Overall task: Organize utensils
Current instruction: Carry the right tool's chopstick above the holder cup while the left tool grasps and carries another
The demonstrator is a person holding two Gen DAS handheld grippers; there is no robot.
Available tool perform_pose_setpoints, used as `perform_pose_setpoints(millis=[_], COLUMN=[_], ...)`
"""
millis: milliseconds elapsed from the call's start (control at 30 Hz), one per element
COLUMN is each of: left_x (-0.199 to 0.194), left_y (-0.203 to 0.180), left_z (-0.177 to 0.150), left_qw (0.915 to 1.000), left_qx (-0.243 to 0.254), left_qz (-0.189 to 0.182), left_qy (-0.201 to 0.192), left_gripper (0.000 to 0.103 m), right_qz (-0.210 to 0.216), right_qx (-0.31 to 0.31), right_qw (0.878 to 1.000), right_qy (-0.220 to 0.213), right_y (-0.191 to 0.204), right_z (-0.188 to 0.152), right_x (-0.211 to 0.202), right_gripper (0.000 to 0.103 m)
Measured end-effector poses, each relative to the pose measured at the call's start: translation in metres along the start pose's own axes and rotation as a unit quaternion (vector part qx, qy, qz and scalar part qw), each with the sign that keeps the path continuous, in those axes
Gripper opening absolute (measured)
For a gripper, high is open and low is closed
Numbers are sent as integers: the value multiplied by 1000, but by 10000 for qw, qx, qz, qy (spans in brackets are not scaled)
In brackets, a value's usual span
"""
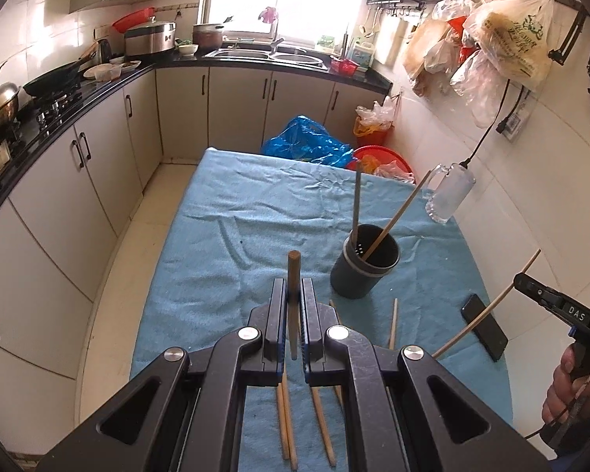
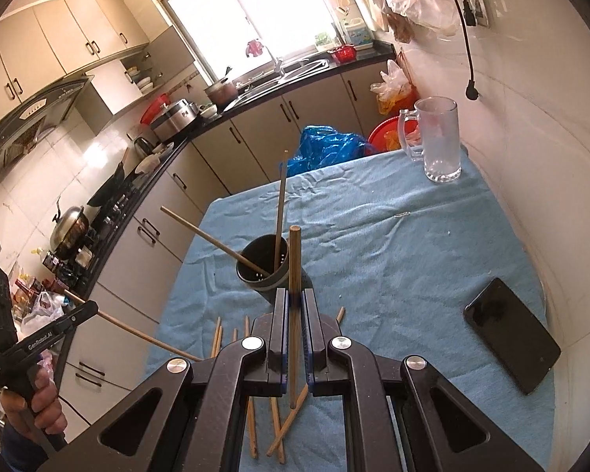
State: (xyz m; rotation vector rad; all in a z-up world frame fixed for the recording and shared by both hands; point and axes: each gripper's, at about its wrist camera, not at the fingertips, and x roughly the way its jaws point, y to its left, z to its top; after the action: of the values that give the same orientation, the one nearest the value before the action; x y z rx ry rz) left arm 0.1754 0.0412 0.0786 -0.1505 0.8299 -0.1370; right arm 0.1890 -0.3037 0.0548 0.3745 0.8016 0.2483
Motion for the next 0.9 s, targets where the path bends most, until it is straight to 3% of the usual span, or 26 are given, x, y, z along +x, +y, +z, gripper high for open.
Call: perform_pose_setpoints(millis=[367, 900], left_x=[-11, -23], left_y=[-18, -62], left_z=[21, 82], left_qw=[9994, 9955], left_qx=[240, 621], left_qz=[-203, -498], left_qy=[-137, -516], left_gripper=[6, 6], right_qz=[4, 130], right_qx=[41, 190], right_qw=[9998, 9983], right_qy=[-217, -536], right_y=[-4, -2], right_z=[22, 68], right_x=[-13, -14], right_gripper=[6, 6])
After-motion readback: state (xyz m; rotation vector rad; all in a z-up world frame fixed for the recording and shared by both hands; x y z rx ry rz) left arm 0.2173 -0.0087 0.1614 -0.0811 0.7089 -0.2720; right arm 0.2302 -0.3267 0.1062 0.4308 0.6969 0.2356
